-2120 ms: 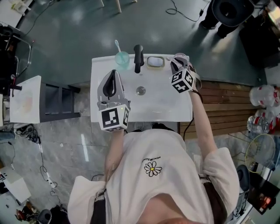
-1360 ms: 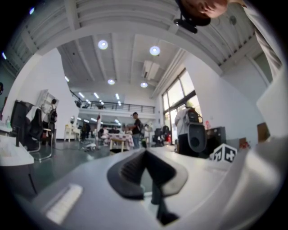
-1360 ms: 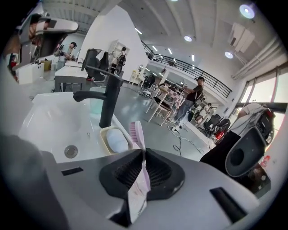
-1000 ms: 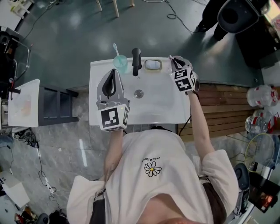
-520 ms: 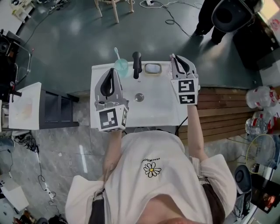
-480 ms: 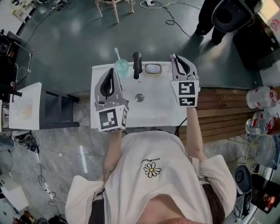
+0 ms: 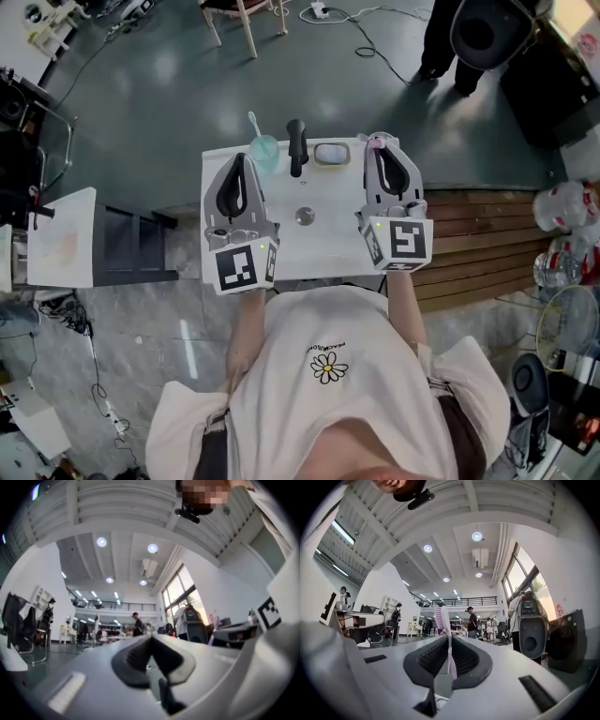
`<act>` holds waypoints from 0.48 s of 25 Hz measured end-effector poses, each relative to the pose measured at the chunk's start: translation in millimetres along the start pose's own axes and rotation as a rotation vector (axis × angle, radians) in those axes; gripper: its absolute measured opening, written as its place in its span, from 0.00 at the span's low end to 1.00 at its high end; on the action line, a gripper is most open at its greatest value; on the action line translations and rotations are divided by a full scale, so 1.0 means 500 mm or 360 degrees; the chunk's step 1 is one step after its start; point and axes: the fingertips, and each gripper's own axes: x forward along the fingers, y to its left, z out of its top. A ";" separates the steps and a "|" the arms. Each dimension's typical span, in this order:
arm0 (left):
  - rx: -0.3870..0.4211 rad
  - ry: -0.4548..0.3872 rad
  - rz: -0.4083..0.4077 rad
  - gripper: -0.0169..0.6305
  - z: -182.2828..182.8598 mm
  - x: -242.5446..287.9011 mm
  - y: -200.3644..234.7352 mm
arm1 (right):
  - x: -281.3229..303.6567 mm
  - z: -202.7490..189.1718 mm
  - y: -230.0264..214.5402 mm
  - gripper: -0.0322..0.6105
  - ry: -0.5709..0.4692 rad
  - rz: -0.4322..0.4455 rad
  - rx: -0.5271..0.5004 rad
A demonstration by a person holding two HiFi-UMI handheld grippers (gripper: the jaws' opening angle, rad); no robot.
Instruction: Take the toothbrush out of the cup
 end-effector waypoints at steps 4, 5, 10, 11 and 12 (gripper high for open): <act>-0.0006 0.0002 -0.0003 0.04 -0.003 0.000 -0.002 | -0.012 -0.001 0.011 0.08 -0.0010 0.0013 0.0017; -0.0006 0.0001 0.0000 0.04 -0.003 -0.001 -0.002 | -0.012 0.001 0.012 0.08 -0.0011 0.0018 0.0016; -0.0018 0.0002 0.0015 0.04 -0.006 -0.002 -0.002 | -0.007 -0.005 0.022 0.08 0.0018 0.0061 0.0001; -0.0024 0.0004 0.0018 0.04 -0.008 -0.002 -0.002 | -0.006 -0.009 0.023 0.08 0.0026 0.0067 0.0002; -0.0031 0.0006 0.0024 0.04 -0.012 -0.003 -0.002 | -0.006 -0.012 0.025 0.08 0.0033 0.0072 0.0005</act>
